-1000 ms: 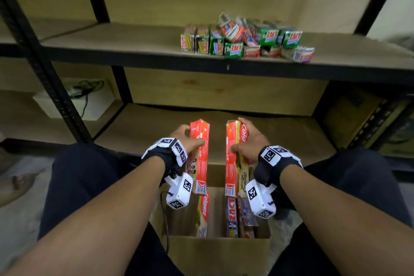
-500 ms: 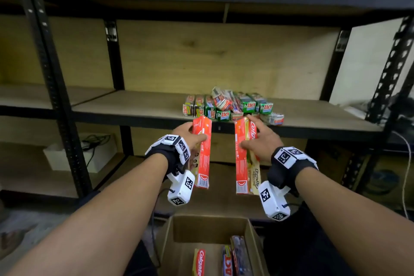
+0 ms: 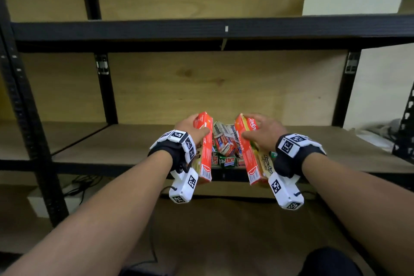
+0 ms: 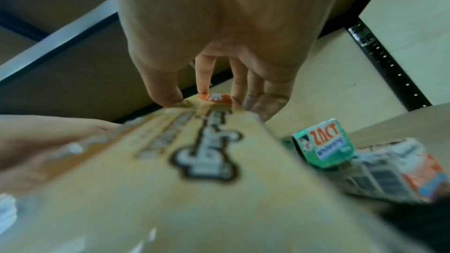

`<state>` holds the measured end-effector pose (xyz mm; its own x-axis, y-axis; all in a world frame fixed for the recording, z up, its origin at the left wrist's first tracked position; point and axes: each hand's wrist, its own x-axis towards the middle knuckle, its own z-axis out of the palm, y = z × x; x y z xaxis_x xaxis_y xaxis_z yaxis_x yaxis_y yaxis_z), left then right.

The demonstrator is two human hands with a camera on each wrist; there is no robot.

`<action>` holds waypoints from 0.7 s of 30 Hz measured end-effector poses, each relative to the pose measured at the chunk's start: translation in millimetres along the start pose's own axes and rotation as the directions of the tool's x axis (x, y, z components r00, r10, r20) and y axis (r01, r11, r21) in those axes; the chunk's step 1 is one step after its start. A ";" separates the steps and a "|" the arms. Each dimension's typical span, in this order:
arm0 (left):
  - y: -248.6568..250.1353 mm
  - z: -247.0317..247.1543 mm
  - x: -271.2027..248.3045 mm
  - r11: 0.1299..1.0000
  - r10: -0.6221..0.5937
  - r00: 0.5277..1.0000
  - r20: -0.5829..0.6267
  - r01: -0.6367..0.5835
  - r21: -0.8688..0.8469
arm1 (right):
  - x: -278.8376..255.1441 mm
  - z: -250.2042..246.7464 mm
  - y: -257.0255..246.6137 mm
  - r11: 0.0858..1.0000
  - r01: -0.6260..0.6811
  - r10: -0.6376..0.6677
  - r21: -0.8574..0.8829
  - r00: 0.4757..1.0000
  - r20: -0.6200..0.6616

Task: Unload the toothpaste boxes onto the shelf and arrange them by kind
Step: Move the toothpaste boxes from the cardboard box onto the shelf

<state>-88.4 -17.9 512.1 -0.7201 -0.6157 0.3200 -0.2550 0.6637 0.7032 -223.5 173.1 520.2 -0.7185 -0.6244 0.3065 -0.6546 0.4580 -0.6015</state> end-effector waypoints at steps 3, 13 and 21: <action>1.8 -3.1 30.1 0.998 -0.027 0.999 0.017 0.026 0.053 | 35.0 -0.7 -7.3 0.999 0.020 -0.019 -0.030 1.000 0.008; -15.3 22.1 119.0 0.962 -0.121 0.988 0.097 0.093 0.255 | 125.4 12.9 -3.0 0.977 -0.022 0.043 -0.214 0.995 0.092; -27.5 35.1 162.4 0.914 -0.198 0.971 0.130 0.135 0.382 | 159.5 21.9 1.5 0.933 -0.039 0.138 -0.357 0.957 0.255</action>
<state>-221.0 -121.2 522.4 -0.7331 -0.6743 0.0889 -0.5771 0.6858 0.4435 -334.0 60.4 552.0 -0.7177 -0.6960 0.0224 -0.6668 0.6776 -0.3103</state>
